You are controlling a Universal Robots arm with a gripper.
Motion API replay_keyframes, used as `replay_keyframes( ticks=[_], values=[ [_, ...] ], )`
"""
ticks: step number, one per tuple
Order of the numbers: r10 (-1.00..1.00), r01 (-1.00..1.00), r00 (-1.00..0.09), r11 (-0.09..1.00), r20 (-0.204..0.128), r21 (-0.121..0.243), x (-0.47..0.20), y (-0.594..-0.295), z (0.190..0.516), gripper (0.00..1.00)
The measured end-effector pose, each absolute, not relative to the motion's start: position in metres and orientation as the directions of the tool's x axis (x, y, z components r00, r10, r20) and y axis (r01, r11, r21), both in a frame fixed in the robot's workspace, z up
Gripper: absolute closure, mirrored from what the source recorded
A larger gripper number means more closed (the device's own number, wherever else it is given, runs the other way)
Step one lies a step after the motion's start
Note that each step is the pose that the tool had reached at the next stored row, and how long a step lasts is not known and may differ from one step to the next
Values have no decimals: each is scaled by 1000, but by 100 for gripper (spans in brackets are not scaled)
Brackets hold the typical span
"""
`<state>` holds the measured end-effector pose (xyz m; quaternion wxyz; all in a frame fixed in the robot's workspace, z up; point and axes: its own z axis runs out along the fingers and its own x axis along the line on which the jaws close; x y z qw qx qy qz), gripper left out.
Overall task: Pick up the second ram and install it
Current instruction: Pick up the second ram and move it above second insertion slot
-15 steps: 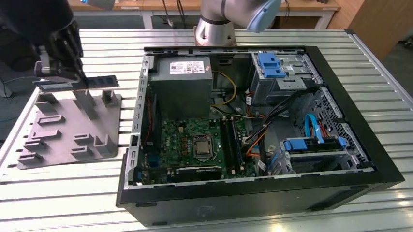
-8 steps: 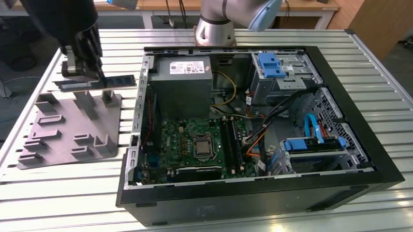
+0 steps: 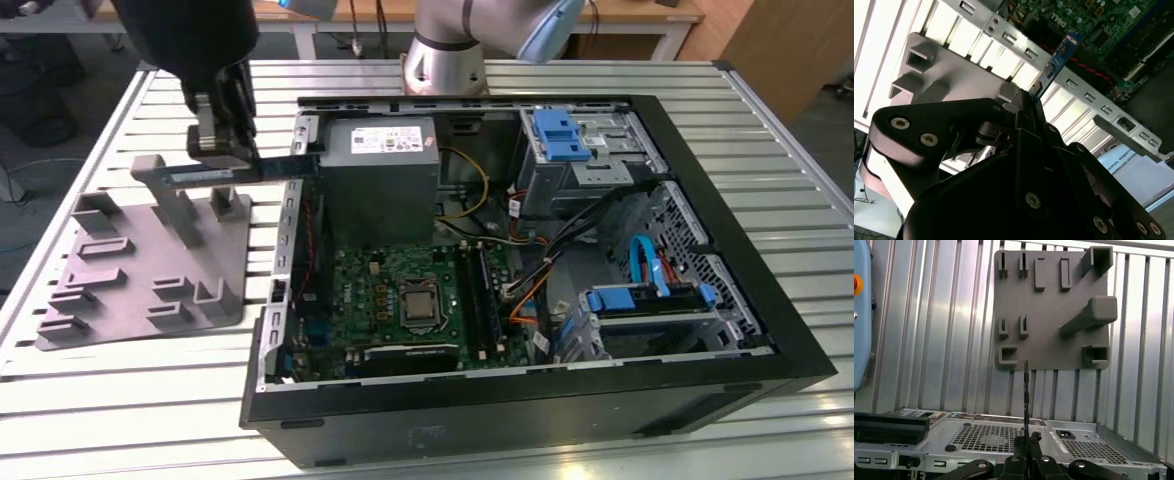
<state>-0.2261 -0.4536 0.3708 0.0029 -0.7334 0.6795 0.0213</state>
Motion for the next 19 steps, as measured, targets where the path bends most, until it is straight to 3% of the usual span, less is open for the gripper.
replay_keyframes(
  ticks=[19],
  values=[
    [-997,-997,76,-77,-35,25,-140,-454,370,86]
  ],
)
